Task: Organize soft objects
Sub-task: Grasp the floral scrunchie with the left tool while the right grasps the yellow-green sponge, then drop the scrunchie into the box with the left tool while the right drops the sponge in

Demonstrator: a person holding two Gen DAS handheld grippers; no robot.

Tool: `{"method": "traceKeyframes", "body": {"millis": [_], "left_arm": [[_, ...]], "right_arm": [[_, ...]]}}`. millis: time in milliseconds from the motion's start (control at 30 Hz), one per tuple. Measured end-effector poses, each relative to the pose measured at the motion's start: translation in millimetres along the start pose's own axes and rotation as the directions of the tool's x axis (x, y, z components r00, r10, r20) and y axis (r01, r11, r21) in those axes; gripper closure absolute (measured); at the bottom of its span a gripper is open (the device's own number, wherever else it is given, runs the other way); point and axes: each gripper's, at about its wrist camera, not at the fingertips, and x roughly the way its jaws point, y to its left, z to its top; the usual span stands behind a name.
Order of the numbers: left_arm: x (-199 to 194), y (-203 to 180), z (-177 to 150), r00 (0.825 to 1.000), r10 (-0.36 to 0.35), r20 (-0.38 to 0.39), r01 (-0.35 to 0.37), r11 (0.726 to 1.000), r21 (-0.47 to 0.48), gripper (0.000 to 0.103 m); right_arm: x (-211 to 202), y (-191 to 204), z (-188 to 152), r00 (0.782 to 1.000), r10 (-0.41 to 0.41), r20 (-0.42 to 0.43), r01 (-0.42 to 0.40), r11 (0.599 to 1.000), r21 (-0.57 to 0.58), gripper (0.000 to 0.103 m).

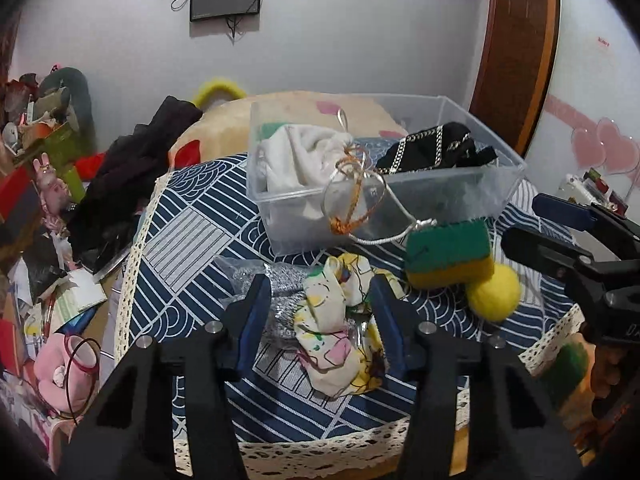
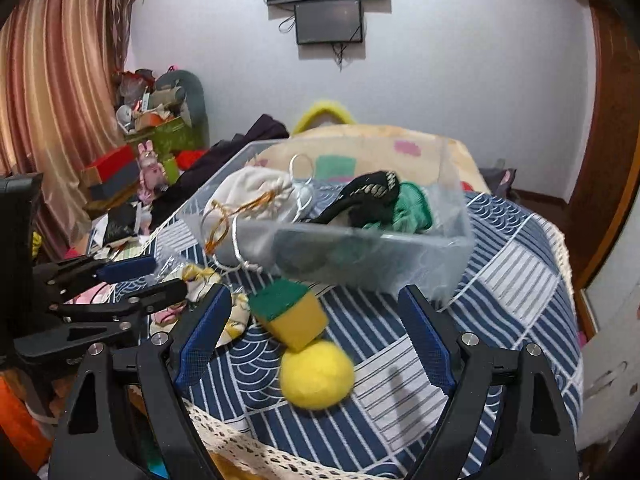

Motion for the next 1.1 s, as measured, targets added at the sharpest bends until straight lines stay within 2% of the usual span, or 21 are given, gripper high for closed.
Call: {"method": "traceKeyframes", "body": {"millis": [67, 200, 233, 267, 300, 333, 367, 667, 1100], "left_arm": [[3, -2, -2, 1.000, 0.004, 0.000, -0.004, 1.000, 0.007, 0.053], [13, -2, -5, 0.999, -0.015, -0.032, 0.015, 1.000, -0.002, 0.072], [15, -1, -6, 0.999, -0.007, -0.035, 0.007, 1.000, -0.004, 0.075], [16, -1, -7, 0.999, -0.005, -0.032, 0.005, 1.000, -0.005, 0.083], [15, 0, -8, 1.000, -0.010, -0.028, 0.009, 1.000, -0.006, 0.089], [14, 1, -8, 0.999, -0.023, -0.027, 0.023, 1.000, -0.012, 0.090], [14, 2, -8, 0.999, -0.035, -0.027, 0.034, 0.999, -0.016, 0.092], [-8, 11, -5, 0.996, -0.086, 0.025, 0.088, 0.994, -0.063, 0.095], [-56, 4, 14, 0.983, -0.102, 0.153, 0.111, 0.993, -0.049, 0.095]], "right_arm": [[5, 2, -3, 1.000, 0.004, -0.013, -0.004, 1.000, -0.006, 0.020], [19, 6, -6, 0.998, 0.027, -0.053, -0.027, 1.000, -0.008, 0.021], [23, 8, -8, 0.998, 0.022, -0.057, -0.023, 1.000, -0.011, 0.027], [25, 8, -8, 0.998, 0.014, -0.062, -0.015, 1.000, -0.014, 0.042], [28, 8, -10, 0.997, 0.009, -0.077, -0.010, 1.000, -0.018, 0.049], [30, 8, -11, 0.996, 0.018, -0.090, -0.020, 1.000, -0.017, 0.059], [30, 6, -12, 0.995, 0.041, -0.092, -0.041, 0.999, -0.006, 0.064], [0, 4, -11, 0.999, 0.048, -0.023, -0.048, 0.999, -0.016, 0.067], [-40, -5, 6, 0.995, 0.016, 0.096, -0.016, 1.000, -0.004, 0.068]]}}
